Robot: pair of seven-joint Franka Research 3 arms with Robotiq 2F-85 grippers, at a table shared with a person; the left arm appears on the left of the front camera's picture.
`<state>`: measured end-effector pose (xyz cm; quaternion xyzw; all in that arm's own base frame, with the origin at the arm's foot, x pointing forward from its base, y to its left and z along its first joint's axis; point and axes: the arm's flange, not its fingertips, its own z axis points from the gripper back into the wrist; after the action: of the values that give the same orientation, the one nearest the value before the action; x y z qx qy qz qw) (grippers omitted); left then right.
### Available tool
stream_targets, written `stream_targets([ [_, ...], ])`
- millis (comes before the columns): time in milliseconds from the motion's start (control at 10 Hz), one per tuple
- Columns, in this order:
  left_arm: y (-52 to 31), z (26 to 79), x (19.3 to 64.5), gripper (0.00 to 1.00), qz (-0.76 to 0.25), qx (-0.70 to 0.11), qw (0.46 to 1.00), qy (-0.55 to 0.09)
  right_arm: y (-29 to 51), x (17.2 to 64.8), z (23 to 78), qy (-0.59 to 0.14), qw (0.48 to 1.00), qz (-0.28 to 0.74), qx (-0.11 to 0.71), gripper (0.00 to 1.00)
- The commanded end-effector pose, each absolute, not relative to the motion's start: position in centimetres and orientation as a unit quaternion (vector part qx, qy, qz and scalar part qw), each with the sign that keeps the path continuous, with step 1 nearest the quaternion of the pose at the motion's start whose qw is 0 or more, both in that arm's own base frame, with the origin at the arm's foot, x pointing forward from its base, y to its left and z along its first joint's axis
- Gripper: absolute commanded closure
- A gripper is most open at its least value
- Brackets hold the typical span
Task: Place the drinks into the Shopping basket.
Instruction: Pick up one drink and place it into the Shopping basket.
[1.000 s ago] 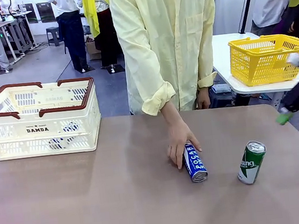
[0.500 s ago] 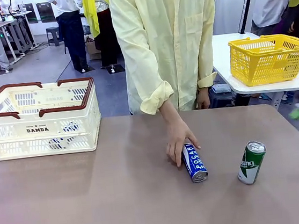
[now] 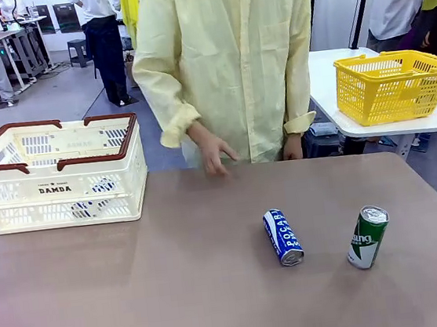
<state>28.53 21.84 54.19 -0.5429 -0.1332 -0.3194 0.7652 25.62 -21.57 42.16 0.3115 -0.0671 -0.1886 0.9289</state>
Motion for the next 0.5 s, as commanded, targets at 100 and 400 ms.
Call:
stream_targets([
  [100,21.5,54.4,28.6,0.0,-0.312,-0.547,0.765,-0.138,-16.7,26.3,42.3,-0.084,0.943,-0.145,0.289,0.0],
  [400,21.5,54.4,28.6,0.0,-0.312,-0.547,0.765,-0.138,-7.2,30.3,45.1,-0.065,0.971,-0.037,0.228,0.0],
])
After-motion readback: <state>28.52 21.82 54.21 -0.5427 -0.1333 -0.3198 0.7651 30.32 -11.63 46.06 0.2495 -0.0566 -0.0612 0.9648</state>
